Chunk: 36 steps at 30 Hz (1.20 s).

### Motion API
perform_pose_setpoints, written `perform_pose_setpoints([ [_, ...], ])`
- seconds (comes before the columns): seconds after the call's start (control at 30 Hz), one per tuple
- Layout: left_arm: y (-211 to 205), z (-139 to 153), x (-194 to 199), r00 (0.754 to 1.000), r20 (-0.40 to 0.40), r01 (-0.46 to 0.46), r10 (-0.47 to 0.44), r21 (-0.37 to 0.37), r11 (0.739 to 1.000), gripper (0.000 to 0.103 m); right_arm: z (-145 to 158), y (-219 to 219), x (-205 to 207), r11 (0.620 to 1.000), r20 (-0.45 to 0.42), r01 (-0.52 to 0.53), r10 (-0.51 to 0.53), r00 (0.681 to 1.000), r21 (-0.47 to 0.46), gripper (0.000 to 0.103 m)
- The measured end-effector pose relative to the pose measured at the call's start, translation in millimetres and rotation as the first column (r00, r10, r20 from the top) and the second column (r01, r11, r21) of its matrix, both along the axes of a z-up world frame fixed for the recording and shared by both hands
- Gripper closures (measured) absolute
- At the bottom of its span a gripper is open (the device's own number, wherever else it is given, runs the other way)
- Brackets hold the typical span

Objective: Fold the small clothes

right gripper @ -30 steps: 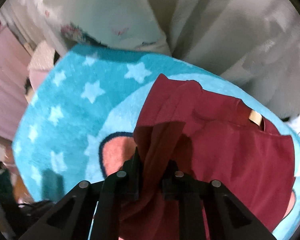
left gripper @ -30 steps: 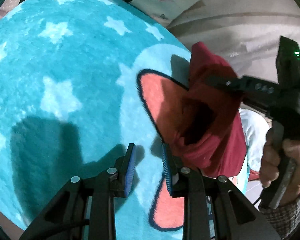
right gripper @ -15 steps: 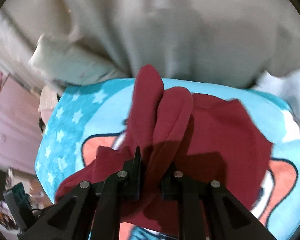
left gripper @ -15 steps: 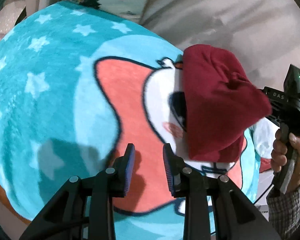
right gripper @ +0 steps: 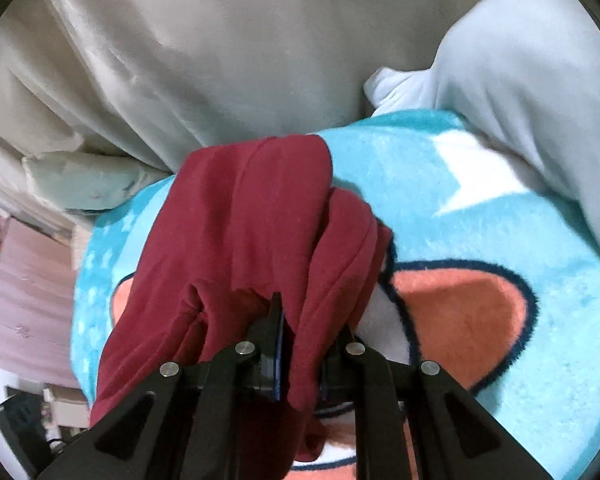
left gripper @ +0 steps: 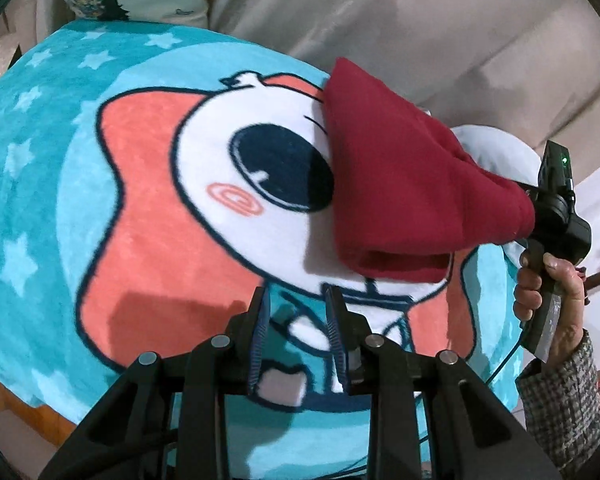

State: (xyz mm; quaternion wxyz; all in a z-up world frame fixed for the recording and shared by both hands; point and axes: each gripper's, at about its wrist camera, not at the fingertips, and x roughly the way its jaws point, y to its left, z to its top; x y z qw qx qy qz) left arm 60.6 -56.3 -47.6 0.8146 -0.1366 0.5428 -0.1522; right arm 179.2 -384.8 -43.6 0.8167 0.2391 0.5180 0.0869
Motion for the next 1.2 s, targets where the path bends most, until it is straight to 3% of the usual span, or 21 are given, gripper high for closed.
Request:
perform_pose_setpoints([
  [0.07,-5.3,1.3,-2.3,1.0,0.006,0.001,-0.001,0.008,1.0,0.076,4.4,-7.7,-4.8,1.0,0.013,0.016,-0.016,1.0,0.012,0.078],
  [0.17,-7.4,3.3,-4.2,1.0,0.016,-0.008,0.008,0.011,1.0,0.076,27.8,-15.6,-17.2,0.996,0.059,0.07,-0.067,0.996,-0.05,0.068],
  [0.2,-7.7,3.8,-4.7,1.0,0.017,-0.013,0.013,0.01,1.0,0.076,34.0,-16.2,-20.7,0.996,0.079,0.074,-0.07,0.994,-0.049,0.068],
  [0.27,-7.4,4.6,-4.4,1.0,0.017,-0.023,0.023,0.004,1.0,0.076,51.6,-12.8,-28.5,0.998,0.131,0.059,-0.058,0.99,-0.005,0.056],
  [0.43,-9.7,12.4,-1.6,0.999,0.037,-0.028,0.028,0.0,1.0,0.076,67.7,15.4,-34.6,0.998,0.193,-0.003,-0.009,0.981,0.065,0.054],
  [0.47,-9.9,14.7,-0.6,0.999,0.043,-0.029,0.029,0.0,1.0,0.076,63.3,26.6,-33.4,0.999,0.181,-0.024,0.016,0.983,0.044,0.059],
  [0.53,-9.6,18.8,1.5,0.998,0.052,-0.03,0.03,-0.001,1.0,0.073,47.8,46.1,-33.7,0.997,0.11,-0.073,0.076,0.991,-0.033,0.093],
  [0.63,-10.9,26.0,5.0,0.997,0.078,-0.023,0.022,0.008,1.0,0.072,22.4,46.3,-50.2,0.997,0.035,-0.063,0.065,0.997,-0.052,0.095],
  [0.73,-18.0,31.9,11.7,0.995,0.095,0.0,-0.001,0.014,1.0,0.071,-5.9,26.7,-68.4,1.0,-0.042,0.006,-0.007,0.999,-0.01,0.1],
  [0.83,-37.1,32.6,24.4,0.991,0.13,0.04,-0.043,0.028,0.999,0.065,-41.9,6.9,-82.8,0.996,-0.152,0.084,-0.078,0.985,0.036,0.102],
  [0.9,-54.1,28.8,34.7,0.985,0.15,0.073,-0.08,0.054,0.996,0.064,-53.2,1.2,-90.2,0.993,-0.179,0.116,-0.109,0.978,0.032,0.102],
  [0.97,-73.8,13.2,48.4,0.985,0.124,0.109,-0.12,0.098,0.989,0.064,-45.2,-3.8,-95.7,0.989,-0.148,0.144,-0.136,0.98,0.042,0.102],
  [1.07,-90.0,-12.4,53.5,0.988,0.068,0.129,-0.141,0.161,0.979,0.064,-4.8,-7.2,-100.0,0.984,-0.006,0.18,-0.18,0.984,-0.018,0.101],
  [1.2,-100.0,-18.3,44.9,0.982,0.096,0.141,-0.164,0.208,0.968,0.06,49.9,10.7,-88.3,0.993,0.181,0.115,-0.107,0.978,-0.031,0.101],
])
